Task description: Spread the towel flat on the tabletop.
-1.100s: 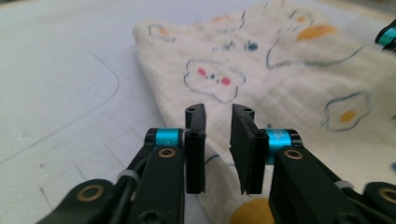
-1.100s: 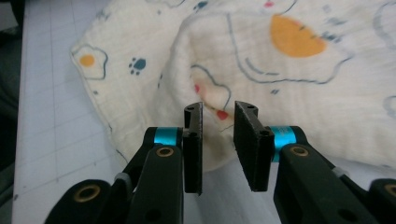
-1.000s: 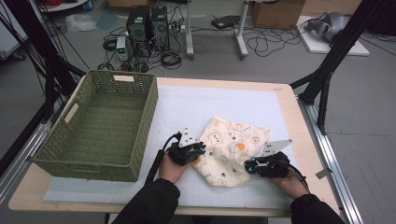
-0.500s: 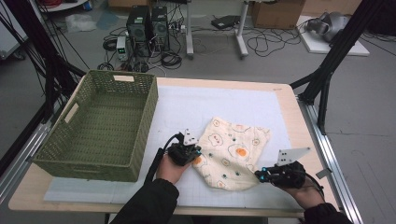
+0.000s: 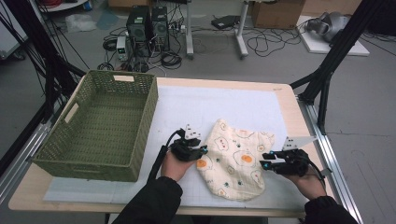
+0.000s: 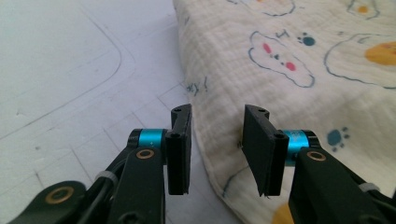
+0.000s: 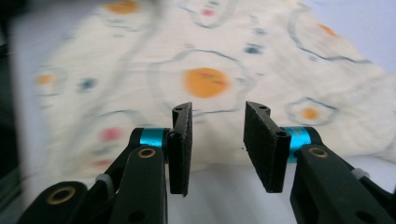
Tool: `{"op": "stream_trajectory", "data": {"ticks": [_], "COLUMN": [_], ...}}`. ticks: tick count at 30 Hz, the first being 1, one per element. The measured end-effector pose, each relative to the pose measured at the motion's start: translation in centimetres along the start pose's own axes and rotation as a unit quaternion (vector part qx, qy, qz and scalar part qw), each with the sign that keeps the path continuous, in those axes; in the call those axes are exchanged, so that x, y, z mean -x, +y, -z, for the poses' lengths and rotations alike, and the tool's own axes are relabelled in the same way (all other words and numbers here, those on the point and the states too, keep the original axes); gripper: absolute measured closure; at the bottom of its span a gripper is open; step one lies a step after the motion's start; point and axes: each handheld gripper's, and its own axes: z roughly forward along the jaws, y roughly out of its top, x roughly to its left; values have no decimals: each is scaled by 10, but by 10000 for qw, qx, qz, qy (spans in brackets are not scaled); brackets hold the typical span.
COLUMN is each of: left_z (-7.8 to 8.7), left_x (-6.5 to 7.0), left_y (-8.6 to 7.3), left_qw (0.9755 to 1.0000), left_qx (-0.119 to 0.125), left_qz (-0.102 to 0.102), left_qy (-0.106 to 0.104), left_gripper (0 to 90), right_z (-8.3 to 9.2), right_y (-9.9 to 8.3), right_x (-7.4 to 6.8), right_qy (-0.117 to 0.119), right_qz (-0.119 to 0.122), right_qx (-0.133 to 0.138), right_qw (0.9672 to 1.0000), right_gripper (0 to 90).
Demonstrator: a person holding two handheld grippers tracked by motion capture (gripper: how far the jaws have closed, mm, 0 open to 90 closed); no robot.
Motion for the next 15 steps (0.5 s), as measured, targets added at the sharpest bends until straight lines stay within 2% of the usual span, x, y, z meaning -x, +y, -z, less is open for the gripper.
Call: {"op": "stream_trajectory", "data": {"ticks": [2,3,4,6,7,9,10,11,12,13,14,15], "left_z": [-6,-6,-5,-2,2,12,18,18,31,31,43,43], "left_x": [2,2,3,3,3,1,-1,-1,-7,-7,-11,-11], "left_y": [-2,-2,-1,-1,0,0,0,0,1,1,1,1], "left_qw": [9999,9999,9998,9995,9994,9990,9988,9988,9981,9981,9974,9974], "left_qx": [-104,-104,-120,-187,-190,-57,-14,-14,92,92,149,149], "left_qz": [-121,-121,-154,-213,-216,-222,-163,-163,-68,-68,12,12], "left_qy": [13,13,25,146,211,374,456,456,602,602,710,710], "left_gripper": [723,774,854,873,876,877,877,878,878,878,878,878], "right_z": [-13,-13,-25,-33,-35,-40,-43,-43,-48,-51,-52,-54], "right_y": [0,0,1,3,5,10,13,13,18,21,23,25], "right_x": [9,9,13,15,16,17,17,17,14,11,9,5], "right_qy": [-103,-103,-168,-65,-13,50,96,96,173,228,290,366], "right_qz": [-69,-69,42,55,6,12,13,13,36,65,107,113], "right_qx": [-195,-195,-384,-335,-345,-334,-332,-332,-344,-337,-310,-303], "right_qw": [9997,9997,9991,9994,9994,9994,9994,9994,9993,9991,9990,9988], "right_gripper": [645,645,736,860,880,885,886,886,886,886,886,886]}}
